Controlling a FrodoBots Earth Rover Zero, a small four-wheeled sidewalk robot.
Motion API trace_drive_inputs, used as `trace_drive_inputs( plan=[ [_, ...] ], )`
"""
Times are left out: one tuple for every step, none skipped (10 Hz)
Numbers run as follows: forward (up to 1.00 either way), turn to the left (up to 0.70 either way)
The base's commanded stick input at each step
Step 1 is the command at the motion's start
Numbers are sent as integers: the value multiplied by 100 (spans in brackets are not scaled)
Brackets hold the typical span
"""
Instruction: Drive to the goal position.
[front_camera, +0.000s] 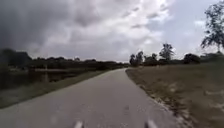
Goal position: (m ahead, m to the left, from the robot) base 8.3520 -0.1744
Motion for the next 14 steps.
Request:
trace_drive_inputs(
  plan=[
    [85,0],
    [85,0],
    [85,0],
    [85,0],
    [85,0],
    [85,0],
    [85,0],
    [85,0],
    [85,0],
    [85,0],
    [85,0],
    [85,0],
    [85,0],
    [85,0]
  ],
)
